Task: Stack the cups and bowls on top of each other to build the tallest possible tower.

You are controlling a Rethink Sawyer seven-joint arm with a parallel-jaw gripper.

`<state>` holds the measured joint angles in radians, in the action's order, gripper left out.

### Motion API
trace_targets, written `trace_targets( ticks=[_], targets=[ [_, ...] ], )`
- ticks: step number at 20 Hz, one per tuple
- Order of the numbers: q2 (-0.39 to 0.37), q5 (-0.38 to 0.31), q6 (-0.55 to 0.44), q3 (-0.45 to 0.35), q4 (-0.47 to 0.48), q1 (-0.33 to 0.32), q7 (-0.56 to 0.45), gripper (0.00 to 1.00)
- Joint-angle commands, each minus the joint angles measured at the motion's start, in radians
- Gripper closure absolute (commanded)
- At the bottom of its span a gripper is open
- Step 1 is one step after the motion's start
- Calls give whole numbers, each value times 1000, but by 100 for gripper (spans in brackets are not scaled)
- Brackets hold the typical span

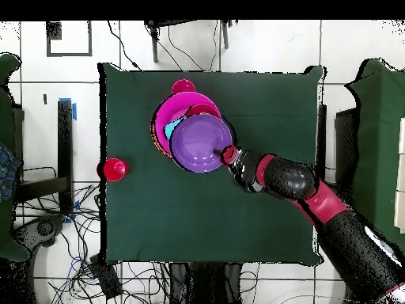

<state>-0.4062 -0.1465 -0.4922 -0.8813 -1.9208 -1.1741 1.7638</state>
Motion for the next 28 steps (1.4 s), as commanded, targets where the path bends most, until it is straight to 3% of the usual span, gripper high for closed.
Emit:
trace_targets(
  ticks=[1,16,28],
  targets=[
    [15,38,-151,31,76,59,9,100],
    [-77,33,-315,117,105,103,72,100],
    [-78,23,-263,135,161,119,57,100]
  ],
)
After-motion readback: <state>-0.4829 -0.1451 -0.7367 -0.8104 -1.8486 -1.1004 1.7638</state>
